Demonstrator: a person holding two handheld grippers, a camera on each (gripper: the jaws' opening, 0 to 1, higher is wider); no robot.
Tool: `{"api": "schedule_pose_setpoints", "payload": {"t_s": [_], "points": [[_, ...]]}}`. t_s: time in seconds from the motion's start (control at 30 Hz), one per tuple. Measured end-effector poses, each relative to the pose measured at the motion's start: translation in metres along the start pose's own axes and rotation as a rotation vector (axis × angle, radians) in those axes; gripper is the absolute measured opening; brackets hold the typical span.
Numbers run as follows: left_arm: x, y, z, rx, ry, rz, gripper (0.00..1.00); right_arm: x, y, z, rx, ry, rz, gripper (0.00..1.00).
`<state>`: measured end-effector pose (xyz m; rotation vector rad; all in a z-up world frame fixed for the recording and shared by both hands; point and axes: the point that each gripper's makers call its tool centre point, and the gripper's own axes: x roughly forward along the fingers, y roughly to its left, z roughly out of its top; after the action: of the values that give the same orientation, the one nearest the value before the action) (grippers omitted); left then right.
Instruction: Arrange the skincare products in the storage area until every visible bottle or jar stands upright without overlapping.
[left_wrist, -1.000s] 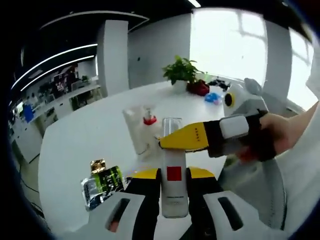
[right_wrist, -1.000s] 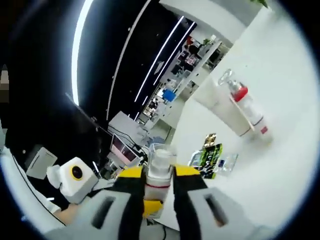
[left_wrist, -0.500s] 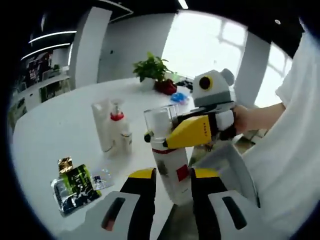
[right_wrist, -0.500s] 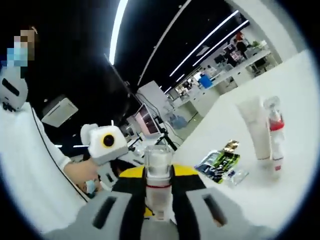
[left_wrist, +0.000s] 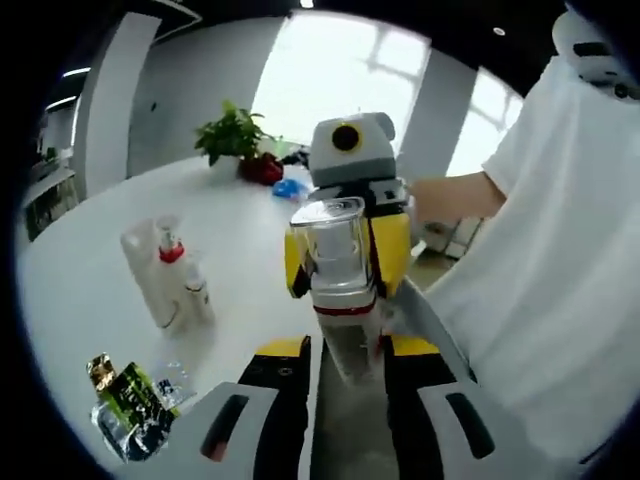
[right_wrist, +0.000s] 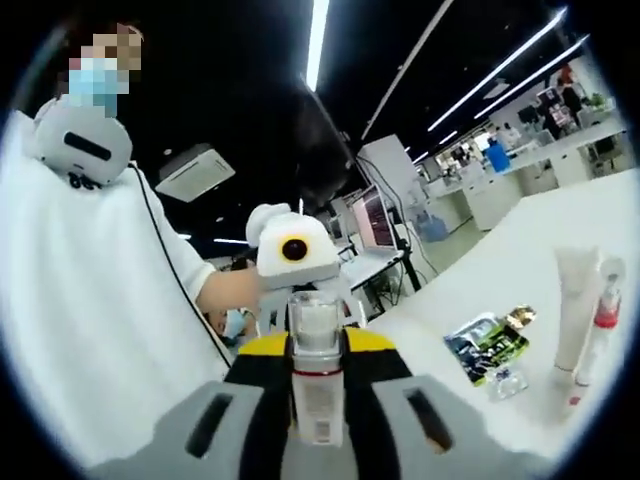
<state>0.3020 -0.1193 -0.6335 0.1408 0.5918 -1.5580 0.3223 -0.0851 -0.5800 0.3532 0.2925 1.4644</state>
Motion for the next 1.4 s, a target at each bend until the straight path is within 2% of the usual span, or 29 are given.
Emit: {"api": "schedule_pose_setpoints", "payload": {"t_s": [0.13,0.43,0.5,0.73,0.9,1.0,1.17,1.4], "points": [[0.004,-0.004,-0.003,0.053,0.027,-0.009,0.20,-0.001,-0.001,0.002,-0.028,0.004,0.000,0.18],[0.005,0.016,-0.004,0.099,0.045,0.084,0.17,-0.001,-0.008,0.001,-0.067,0.016,-0.043,0.21],[0.005,0.025,-0.005,0.119,0.057,0.120,0.17,-0.001,-0.016,0.002,-0.075,0.010,-0.092,0.21],[0.011,0.045,-0.015,0.115,0.076,0.164,0.17,-0.003,-0.035,-0.007,-0.094,0.016,-0.224,0.23],[0.018,0.061,-0.027,0.140,0.121,0.197,0.17,-0.005,-0.054,-0.021,-0.146,0.055,-0.362,0.23],[0.022,0.067,-0.034,0.149,0.136,0.201,0.17,-0.006,-0.062,-0.029,-0.156,0.071,-0.421,0.24],[0.031,0.082,-0.046,0.157,0.134,0.209,0.17,-0.009,-0.076,-0.039,-0.148,0.074,-0.495,0.24],[0.045,0.098,-0.070,0.149,0.175,0.217,0.17,-0.012,-0.097,-0.065,-0.158,0.160,-0.577,0.23]]}}
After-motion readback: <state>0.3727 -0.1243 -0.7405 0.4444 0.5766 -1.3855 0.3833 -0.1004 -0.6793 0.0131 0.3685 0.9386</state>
